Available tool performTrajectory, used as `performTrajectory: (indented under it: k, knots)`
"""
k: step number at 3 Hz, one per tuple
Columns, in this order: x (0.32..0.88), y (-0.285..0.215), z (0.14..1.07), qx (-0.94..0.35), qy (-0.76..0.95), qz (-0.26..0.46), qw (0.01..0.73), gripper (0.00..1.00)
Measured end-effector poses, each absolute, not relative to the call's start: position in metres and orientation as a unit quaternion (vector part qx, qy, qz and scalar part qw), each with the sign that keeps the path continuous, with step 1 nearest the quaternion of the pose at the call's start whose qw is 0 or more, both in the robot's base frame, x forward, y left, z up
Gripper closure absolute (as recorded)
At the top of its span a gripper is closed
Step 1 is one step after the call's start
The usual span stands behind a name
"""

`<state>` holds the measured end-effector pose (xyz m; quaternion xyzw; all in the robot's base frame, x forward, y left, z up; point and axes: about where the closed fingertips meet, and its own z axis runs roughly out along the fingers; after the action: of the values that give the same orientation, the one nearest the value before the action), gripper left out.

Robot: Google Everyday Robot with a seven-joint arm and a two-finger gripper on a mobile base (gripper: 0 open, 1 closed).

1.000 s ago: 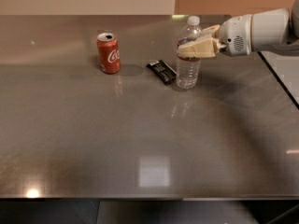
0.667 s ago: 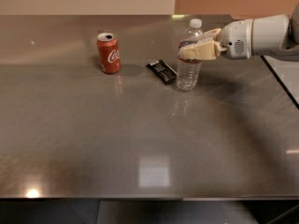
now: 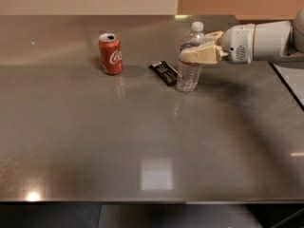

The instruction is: Move water bottle near rxbar chocolate

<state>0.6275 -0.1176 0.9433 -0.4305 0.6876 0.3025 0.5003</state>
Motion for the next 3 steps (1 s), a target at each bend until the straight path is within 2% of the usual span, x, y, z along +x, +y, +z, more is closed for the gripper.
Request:
performTrajectory:
  k: [3]
  knots:
    - [0.6242, -0.1113, 0.9439, -0.460, 0.673, 0.295, 0.498, 0.14]
